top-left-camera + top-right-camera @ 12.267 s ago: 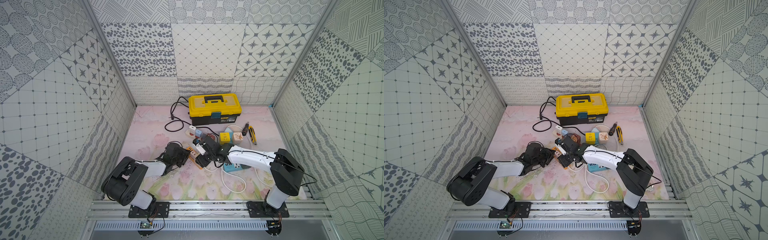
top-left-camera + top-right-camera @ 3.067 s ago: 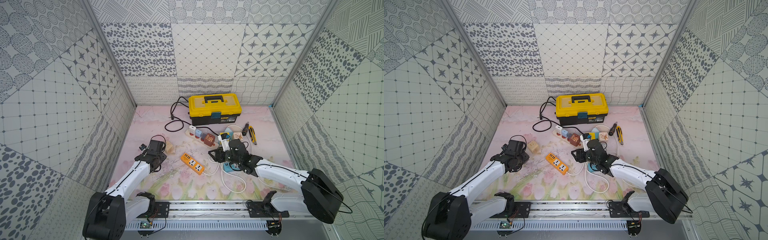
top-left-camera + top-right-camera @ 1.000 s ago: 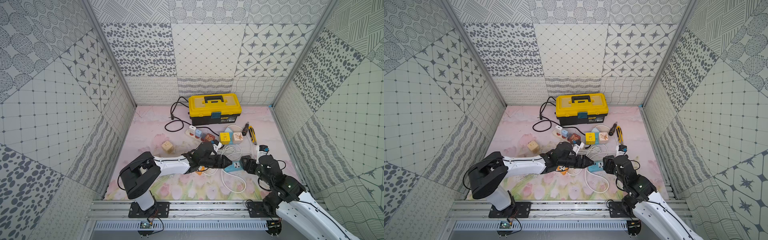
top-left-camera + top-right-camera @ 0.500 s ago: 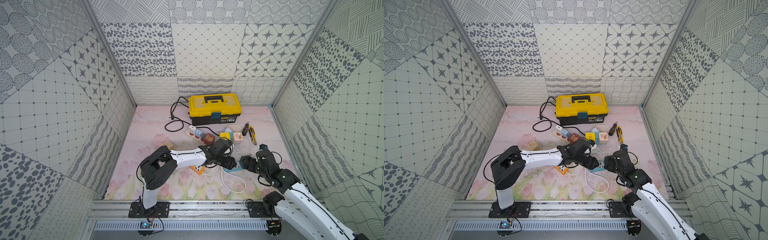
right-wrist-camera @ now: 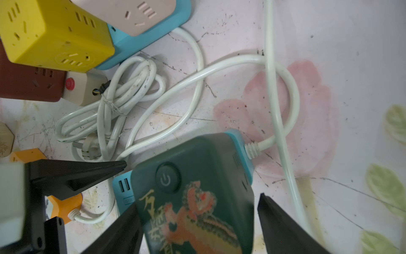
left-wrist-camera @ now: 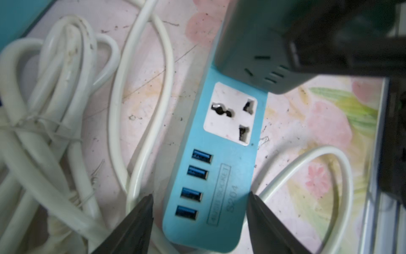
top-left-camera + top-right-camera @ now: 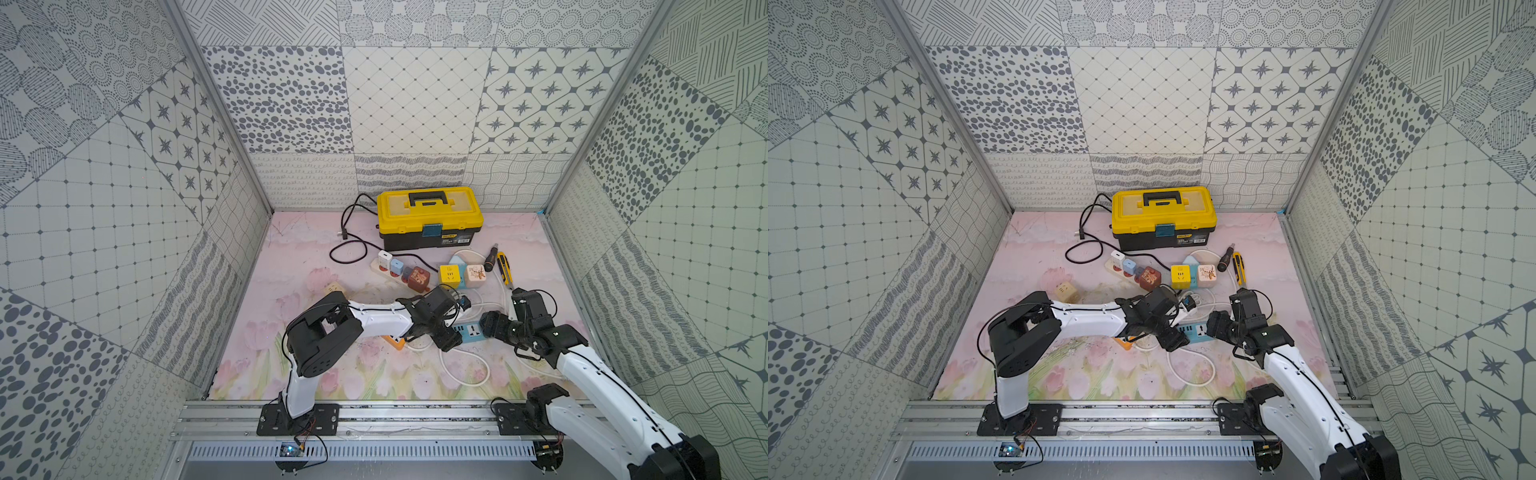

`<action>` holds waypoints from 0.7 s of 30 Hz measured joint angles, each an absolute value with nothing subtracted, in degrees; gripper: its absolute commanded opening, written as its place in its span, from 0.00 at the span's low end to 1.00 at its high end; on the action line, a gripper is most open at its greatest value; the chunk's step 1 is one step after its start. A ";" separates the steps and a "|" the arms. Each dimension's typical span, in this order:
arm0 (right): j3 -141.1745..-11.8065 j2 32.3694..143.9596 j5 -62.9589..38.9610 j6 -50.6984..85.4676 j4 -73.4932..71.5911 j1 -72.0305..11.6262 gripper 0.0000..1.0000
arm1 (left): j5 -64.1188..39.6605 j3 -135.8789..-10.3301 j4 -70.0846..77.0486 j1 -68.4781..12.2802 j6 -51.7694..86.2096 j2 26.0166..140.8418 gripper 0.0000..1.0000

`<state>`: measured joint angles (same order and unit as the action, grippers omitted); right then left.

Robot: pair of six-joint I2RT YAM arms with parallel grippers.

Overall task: Pull the plug off the socket
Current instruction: Remove the plug from the socket.

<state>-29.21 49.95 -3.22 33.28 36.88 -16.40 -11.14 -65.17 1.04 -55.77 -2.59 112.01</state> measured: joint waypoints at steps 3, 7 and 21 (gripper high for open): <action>-29.26 50.89 -3.25 32.60 36.69 -16.40 0.80 | -11.94 -63.18 5.74 -55.81 -8.03 112.64 0.70; -30.20 52.03 -3.22 32.03 37.08 -16.38 0.79 | -12.56 -61.80 10.96 -55.90 -12.88 113.99 0.68; -35.51 61.34 3.18 28.45 37.32 -19.20 0.81 | -13.56 -57.54 24.86 -55.75 -19.16 116.16 0.65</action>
<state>-35.51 61.34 3.18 28.45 37.32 -19.20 -13.56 -57.54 24.86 -55.75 -19.16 116.16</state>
